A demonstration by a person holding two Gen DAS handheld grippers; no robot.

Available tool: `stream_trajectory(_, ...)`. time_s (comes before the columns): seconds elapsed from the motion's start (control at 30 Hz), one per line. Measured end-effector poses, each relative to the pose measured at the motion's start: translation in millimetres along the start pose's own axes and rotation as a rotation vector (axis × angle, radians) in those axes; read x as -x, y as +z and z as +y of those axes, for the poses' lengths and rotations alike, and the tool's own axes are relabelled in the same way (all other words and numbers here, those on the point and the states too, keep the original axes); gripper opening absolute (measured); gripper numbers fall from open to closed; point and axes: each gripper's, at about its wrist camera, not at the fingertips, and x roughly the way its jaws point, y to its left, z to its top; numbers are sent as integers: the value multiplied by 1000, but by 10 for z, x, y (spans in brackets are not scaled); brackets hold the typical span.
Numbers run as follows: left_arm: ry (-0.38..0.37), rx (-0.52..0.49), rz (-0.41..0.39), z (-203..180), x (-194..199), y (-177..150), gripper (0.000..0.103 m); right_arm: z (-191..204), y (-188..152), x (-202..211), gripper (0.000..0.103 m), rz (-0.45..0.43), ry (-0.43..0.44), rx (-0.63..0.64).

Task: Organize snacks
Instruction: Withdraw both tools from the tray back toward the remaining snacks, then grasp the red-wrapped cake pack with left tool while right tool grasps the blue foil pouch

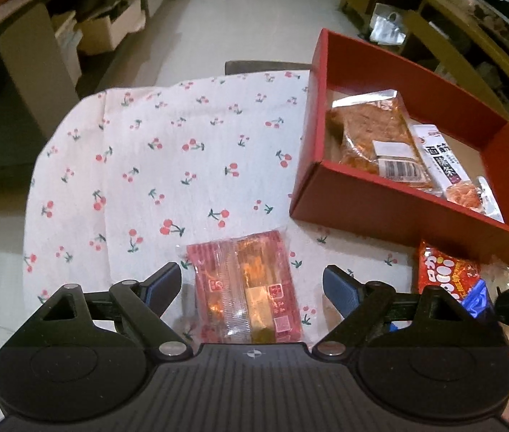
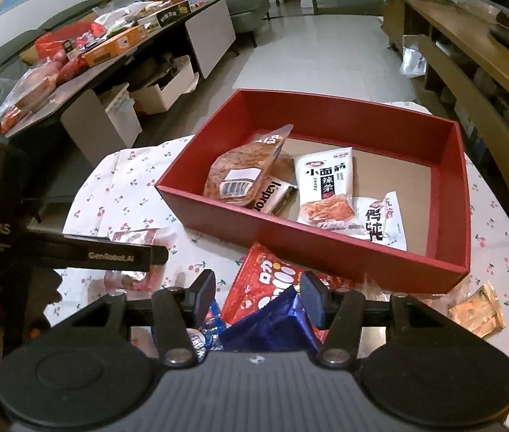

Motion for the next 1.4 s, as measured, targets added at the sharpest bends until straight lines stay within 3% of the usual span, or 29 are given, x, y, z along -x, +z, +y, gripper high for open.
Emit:
stream_trajectory(0.37, 21, 15, 24, -57, -137, 22, 90, -61, -32, 29, 65, 10, -3, -5)
stream_trajectory(0.6, 63, -31, -5, -113, -88, 7, 64, -126, -73, 13, 65, 38, -21, -3)
stream_trajectory(0.83, 37, -52, -6, -93, -2, -54, 62, -73, -220, 10, 67, 74, -9, 64)
stream_trajectory(1.17, -12, -57, 7, -66, 67, -145, 62, 64, -365, -210, 86, 143, 27, 244)
stream_trajectory(1.4, -28, -47, 7, -81, 50, -114, 67, 90, -542, -359, 86, 241, 38, 299)
